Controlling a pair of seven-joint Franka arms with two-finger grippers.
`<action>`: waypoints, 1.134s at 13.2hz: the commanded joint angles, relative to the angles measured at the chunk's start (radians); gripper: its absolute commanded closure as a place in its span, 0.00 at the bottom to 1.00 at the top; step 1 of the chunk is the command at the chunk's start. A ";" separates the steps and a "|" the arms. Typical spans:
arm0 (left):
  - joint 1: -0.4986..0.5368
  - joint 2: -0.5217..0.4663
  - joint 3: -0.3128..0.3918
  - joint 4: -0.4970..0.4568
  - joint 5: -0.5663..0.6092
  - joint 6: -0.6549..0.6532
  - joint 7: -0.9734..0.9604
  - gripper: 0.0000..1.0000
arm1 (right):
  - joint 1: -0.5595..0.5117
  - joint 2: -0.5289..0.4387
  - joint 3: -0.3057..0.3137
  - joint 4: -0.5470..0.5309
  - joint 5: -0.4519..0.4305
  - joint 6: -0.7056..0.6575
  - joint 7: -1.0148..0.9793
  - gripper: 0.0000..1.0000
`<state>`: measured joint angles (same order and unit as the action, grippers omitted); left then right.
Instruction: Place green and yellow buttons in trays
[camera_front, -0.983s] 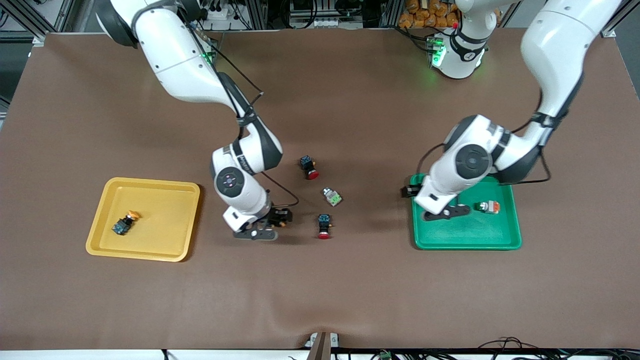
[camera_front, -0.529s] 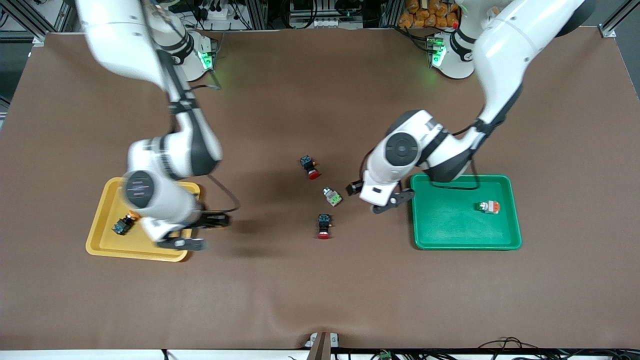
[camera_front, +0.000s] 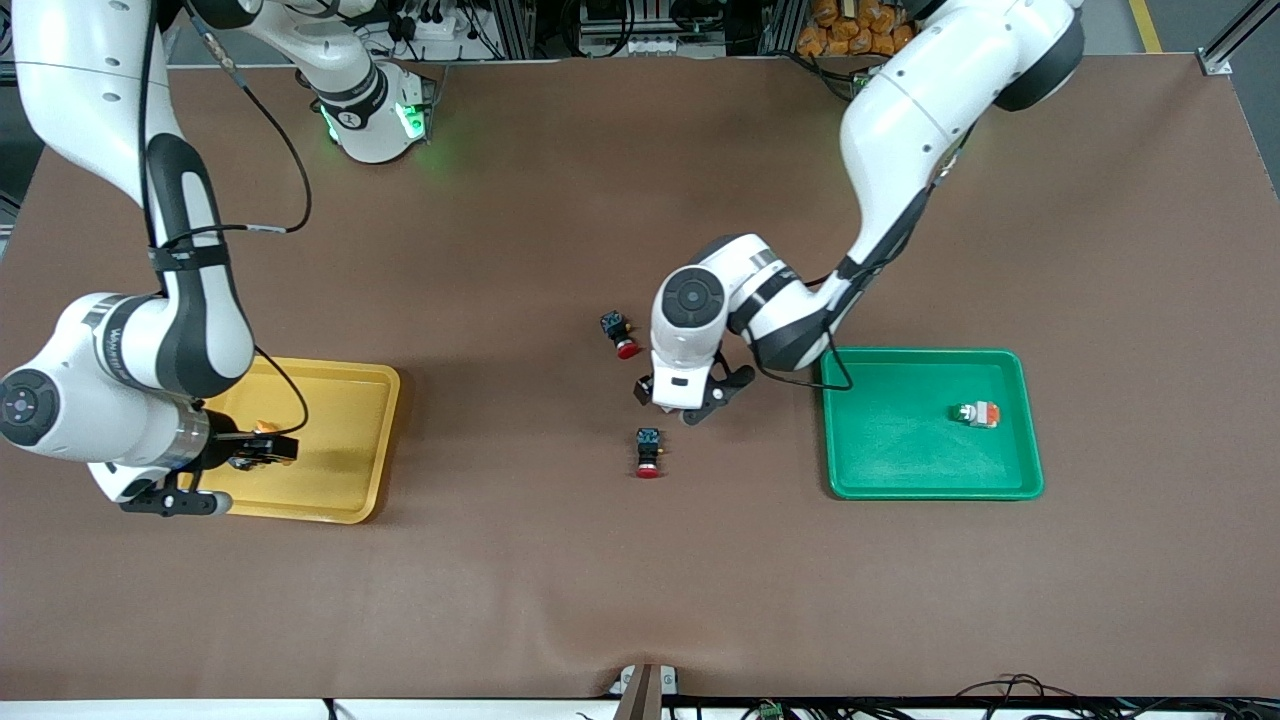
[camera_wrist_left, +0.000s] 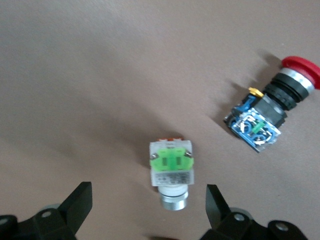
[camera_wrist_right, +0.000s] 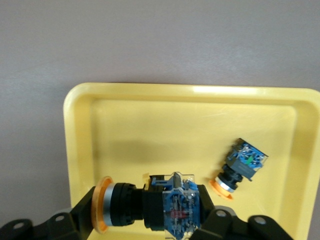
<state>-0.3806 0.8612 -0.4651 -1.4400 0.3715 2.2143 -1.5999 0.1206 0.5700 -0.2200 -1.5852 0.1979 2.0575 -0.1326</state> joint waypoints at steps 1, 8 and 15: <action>-0.023 0.032 0.017 0.041 -0.011 0.051 -0.050 0.00 | -0.024 -0.007 0.019 0.013 -0.002 0.004 -0.098 0.00; -0.095 0.065 0.091 0.056 -0.011 0.074 -0.060 0.21 | 0.039 -0.077 0.030 0.037 0.005 -0.149 -0.127 0.00; -0.084 0.059 0.094 0.055 -0.003 0.074 -0.038 1.00 | -0.001 -0.157 0.013 0.051 -0.009 -0.166 -0.125 0.00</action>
<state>-0.4609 0.9169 -0.3829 -1.4080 0.3715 2.2860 -1.6482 0.1515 0.4065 -0.2130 -1.5261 0.1968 1.8744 -0.2598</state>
